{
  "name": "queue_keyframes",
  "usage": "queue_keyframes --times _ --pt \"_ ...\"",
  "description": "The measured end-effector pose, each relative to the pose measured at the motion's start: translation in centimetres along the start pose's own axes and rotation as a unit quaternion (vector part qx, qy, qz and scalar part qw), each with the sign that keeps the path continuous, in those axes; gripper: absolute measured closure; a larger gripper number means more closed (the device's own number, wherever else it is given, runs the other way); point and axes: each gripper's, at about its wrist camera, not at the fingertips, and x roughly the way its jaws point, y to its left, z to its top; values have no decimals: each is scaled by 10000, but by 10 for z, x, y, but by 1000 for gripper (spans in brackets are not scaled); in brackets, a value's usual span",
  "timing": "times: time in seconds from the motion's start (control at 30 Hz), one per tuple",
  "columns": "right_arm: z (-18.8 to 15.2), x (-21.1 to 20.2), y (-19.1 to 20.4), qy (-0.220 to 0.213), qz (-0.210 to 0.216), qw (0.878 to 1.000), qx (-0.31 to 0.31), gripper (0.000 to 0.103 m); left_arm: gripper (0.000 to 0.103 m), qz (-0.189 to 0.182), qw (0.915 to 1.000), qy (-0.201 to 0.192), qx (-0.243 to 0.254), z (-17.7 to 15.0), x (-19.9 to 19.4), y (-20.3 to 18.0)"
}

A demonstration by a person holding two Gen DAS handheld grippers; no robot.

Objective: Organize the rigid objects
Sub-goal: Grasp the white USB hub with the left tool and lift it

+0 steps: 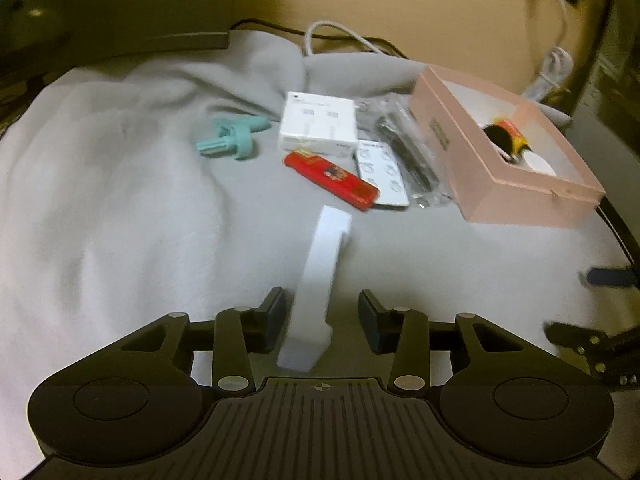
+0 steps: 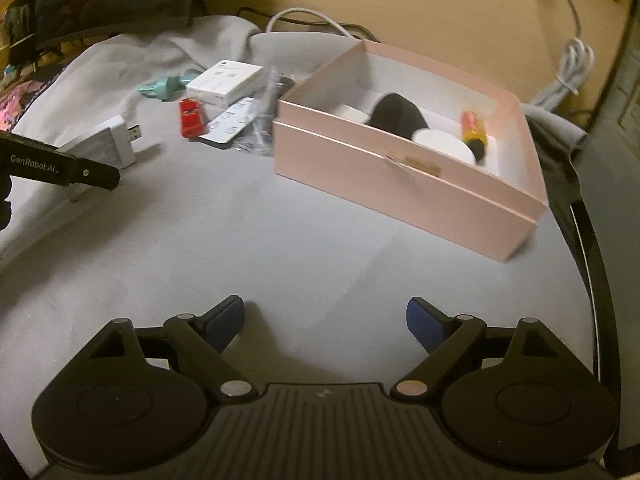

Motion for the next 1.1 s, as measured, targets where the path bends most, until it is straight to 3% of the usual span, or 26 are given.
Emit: queue_keyframes --times 0.17,0.23,0.4,0.5,0.67,0.87,1.1 --pt "-4 -4 4 14 56 10000 -65 14 51 -271 9938 98 1074 -12 -4 -34" --pt "-6 -5 1 39 86 10000 -22 14 51 -272 9929 58 1155 -16 -4 -41" --pt "-10 -6 -2 17 127 9999 62 14 51 -270 9988 66 412 -11 -3 -38" --pt "-14 -8 -3 -12 163 9998 61 13 51 -492 9987 38 95 -6 -9 -35" --pt "-20 -8 -9 -41 259 9995 169 9 51 -595 9967 -456 -305 11 -24 -39" --pt "-22 -9 -12 -60 346 9992 170 9 51 191 9991 -114 -355 23 -1 -58" --pt "-21 -2 -15 -81 454 9986 254 6 51 457 9929 -48 -1095 21 7 -62"
